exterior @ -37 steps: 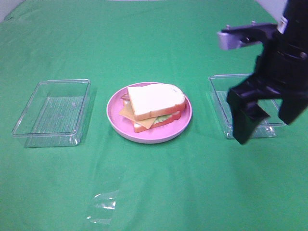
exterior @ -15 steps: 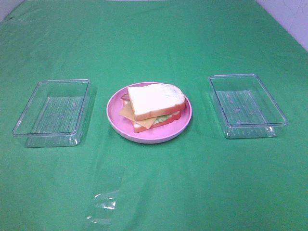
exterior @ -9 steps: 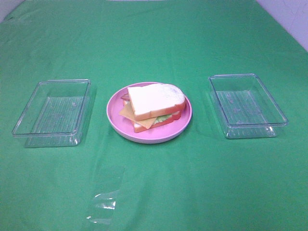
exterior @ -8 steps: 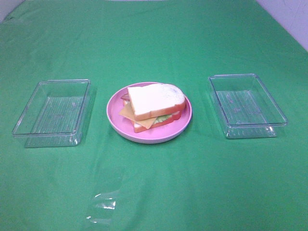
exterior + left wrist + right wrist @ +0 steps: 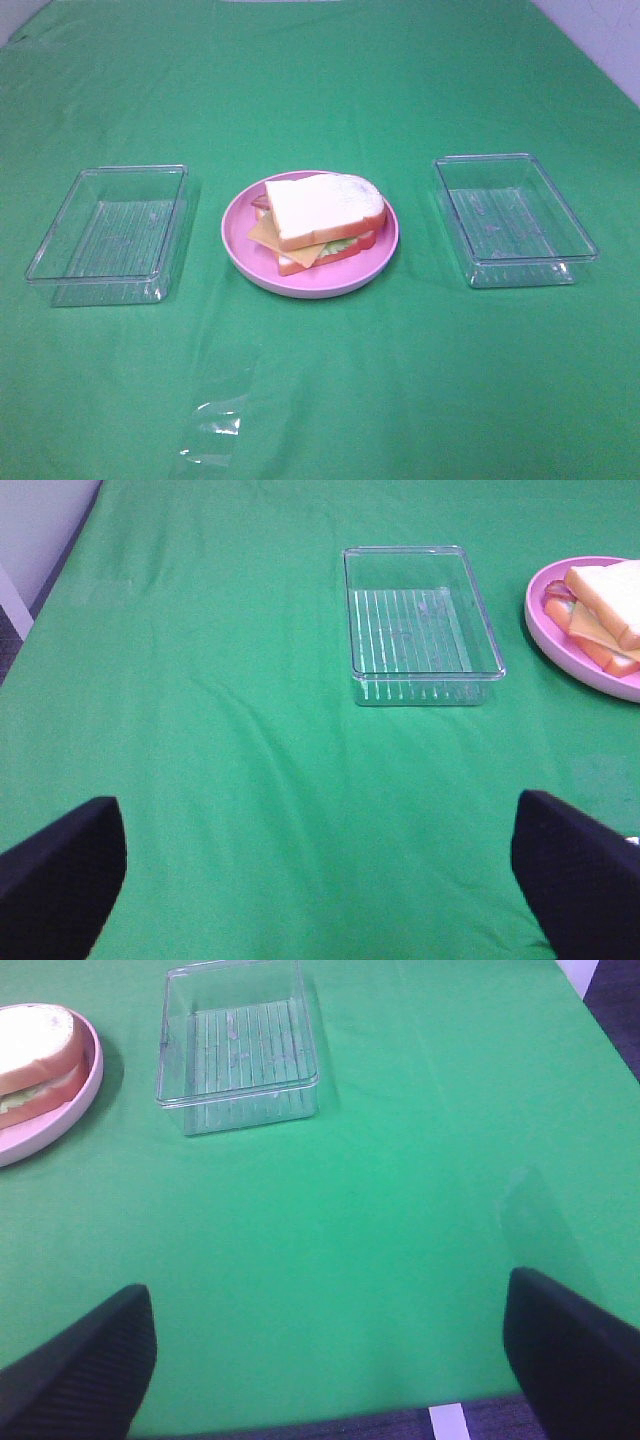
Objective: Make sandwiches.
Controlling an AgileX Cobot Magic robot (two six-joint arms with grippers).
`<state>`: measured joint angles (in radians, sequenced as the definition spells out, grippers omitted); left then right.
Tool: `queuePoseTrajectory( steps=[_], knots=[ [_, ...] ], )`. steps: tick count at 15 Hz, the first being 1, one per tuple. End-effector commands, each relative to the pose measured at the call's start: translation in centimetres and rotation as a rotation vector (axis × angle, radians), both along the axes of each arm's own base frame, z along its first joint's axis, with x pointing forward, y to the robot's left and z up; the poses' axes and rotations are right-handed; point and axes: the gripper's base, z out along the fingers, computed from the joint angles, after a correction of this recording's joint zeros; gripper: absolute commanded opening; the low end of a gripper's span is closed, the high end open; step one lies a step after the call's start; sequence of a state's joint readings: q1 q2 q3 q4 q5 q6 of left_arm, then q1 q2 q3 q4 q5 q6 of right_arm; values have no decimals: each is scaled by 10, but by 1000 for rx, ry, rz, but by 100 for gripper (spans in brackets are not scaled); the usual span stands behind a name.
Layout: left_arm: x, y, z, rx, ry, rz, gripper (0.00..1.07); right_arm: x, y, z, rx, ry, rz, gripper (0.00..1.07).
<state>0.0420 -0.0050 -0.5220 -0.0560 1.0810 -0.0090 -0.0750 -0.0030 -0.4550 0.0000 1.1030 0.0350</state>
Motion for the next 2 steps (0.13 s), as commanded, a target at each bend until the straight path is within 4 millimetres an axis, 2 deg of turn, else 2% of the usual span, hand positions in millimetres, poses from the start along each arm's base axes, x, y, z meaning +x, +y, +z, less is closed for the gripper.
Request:
queuePoseTrajectory(
  steps=[1,2],
  knots=[
    [0,0,0,1,-6,-3,96,-4,0,-1,-9,-35,-2,89],
    [0,0,0,1,-6,-3,96,-4,0,-1,-9,-35,-2,89]
  ],
)
